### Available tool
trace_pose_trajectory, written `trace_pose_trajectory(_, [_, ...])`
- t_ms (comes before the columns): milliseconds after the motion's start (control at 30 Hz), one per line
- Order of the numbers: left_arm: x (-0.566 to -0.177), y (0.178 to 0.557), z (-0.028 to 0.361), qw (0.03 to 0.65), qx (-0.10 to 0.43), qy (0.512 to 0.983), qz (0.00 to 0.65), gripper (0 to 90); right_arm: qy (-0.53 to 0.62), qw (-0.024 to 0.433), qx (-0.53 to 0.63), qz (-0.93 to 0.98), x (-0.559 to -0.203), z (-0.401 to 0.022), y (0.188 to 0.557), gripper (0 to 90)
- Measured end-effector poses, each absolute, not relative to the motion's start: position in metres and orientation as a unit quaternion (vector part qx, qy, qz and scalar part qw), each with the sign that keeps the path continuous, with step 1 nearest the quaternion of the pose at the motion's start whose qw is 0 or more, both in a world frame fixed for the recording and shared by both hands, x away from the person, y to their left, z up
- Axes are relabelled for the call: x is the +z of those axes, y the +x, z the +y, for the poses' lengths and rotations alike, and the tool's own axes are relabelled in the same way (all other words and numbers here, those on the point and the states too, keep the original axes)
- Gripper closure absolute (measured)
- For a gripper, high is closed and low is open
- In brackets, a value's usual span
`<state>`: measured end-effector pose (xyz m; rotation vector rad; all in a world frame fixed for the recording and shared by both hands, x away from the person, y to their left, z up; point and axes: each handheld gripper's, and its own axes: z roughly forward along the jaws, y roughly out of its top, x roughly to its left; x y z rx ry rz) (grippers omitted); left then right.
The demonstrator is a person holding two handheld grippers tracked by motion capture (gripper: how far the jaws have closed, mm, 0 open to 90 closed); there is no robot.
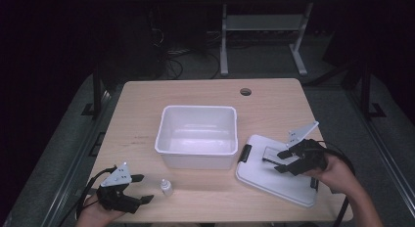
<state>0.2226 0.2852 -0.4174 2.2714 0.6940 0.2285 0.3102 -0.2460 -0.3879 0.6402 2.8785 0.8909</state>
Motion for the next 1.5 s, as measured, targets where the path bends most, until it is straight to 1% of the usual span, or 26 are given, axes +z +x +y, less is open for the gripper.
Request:
trace_pose_trajectory(267, [-0.413,0.227,0.274,0.348,0.073,0.903,0.24,33.3,0.204,0.033,0.293,0.933,-0.386,-0.244,0.309,43.0])
trace_pose_trajectory(467, [-0.412,0.233,0.266,0.33,0.061,0.913,0.231,37.1,0.206,0.033,0.297,0.932,-0.387,-0.245,0.309,41.1])
trace_pose_trajectory(733, [-0.408,0.24,0.252,0.312,0.042,0.926,0.21,44.1,0.208,0.032,0.299,0.931,-0.388,-0.248,0.308,41.1])
trace_pose_trajectory(900, [-0.408,0.246,0.243,0.298,0.034,0.932,0.203,45.8,0.214,0.041,0.303,0.928,-0.389,-0.253,0.306,38.8])
trace_pose_trajectory(1133, [-0.409,0.252,0.23,0.273,0.033,0.943,0.189,47.2,0.223,0.039,0.305,0.925,-0.39,-0.258,0.304,36.5])
trace_pose_trajectory(1500, [-0.413,0.258,0.217,0.242,0.03,0.953,0.18,49.4,0.226,0.047,0.31,0.922,-0.391,-0.265,0.303,35.8])
